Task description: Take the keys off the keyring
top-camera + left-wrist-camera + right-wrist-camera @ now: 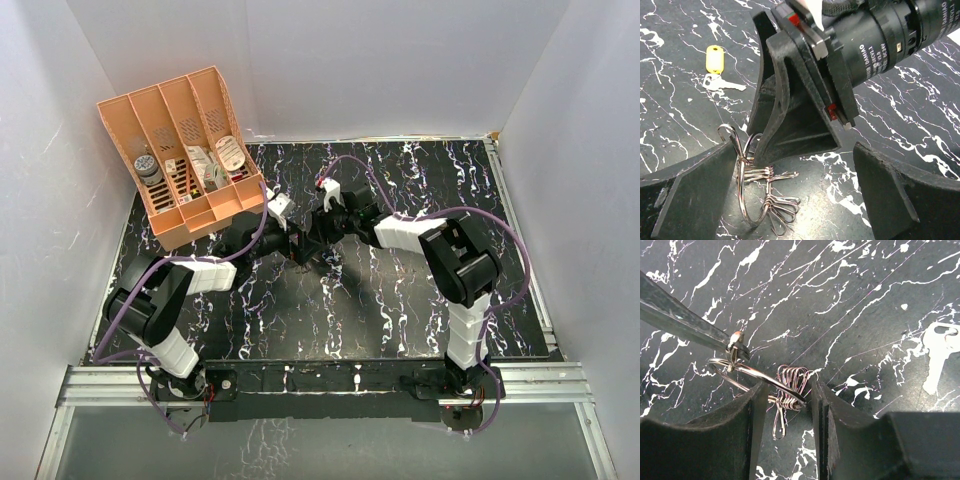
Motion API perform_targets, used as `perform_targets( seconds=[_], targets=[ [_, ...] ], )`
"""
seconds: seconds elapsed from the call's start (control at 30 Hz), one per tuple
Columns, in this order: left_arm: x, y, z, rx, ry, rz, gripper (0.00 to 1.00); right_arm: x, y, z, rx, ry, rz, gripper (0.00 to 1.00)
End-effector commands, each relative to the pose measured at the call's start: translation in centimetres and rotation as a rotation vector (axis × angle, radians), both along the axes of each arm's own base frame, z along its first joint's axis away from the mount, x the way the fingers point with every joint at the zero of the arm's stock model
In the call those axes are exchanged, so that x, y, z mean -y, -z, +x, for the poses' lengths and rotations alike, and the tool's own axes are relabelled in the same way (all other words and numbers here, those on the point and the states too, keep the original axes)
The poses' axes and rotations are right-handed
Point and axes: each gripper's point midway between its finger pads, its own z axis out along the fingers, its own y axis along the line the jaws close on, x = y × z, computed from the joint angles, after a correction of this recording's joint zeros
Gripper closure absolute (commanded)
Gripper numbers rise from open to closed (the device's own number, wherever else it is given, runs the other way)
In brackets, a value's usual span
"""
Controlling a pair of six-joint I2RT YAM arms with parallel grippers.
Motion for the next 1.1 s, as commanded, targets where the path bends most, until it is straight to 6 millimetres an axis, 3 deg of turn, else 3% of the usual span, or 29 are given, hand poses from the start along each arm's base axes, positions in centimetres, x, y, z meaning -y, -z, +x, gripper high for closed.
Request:
perform_targets(
  seconds=[0.0,0.17,0.2,0.27,0.3,0.47,0.6,0.8,0.97,1.0,1.07],
  targets=[
    [0.2,-1.9,0.0,0.051,0.027,-0.018,0.01,-1.5,-1.8,1.0,0.075,-0.027,0.051,0.61],
    [0.4,-1.5,0.0,0.037,0.034,-0.025,0.01,-2.0,-2.0,1.1,0.089,-0.029,0.078,0.65],
    [0.4,-1.3,0.0,0.032,0.031,-0.025,0.01,-2.1,-2.2,1.2,0.093,-0.03,0.086,0.71],
    [0.3,-1.0,0.0,0.026,0.022,-0.021,0.01,-2.3,-2.6,1.4,0.101,-0.027,0.094,0.95],
    [0.3,-0.9,0.1,0.022,0.017,-0.017,0.01,-2.4,-2.8,1.5,0.102,-0.025,0.096,1.0],
    [-0.7,-0.1,0.4,0.009,-0.027,0.035,0.01,-2.0,-2.4,2.5,0.107,0.024,0.062,1.0],
    [-2.3,-0.2,0.7,0.039,-0.08,0.128,0.01,-1.7,-0.7,2.4,0.071,0.033,0.027,1.0],
    [-5.2,-3.8,1.0,0.151,-0.187,0.212,0.01,-1.2,1.6,1.9,0.029,0.038,-0.023,1.0],
    [-5.8,-5.8,0.8,0.187,-0.207,0.211,0.01,-2.1,2.3,0.6,0.011,-0.013,-0.052,1.0],
    [-5.9,-6.0,0.7,0.188,-0.212,0.204,0.01,-2.2,2.4,0.4,0.009,-0.021,-0.059,0.98],
    [-6.0,-6.1,0.7,0.185,-0.224,0.189,0.01,-2.6,2.5,-0.2,0.005,-0.049,-0.063,0.81]
  ],
)
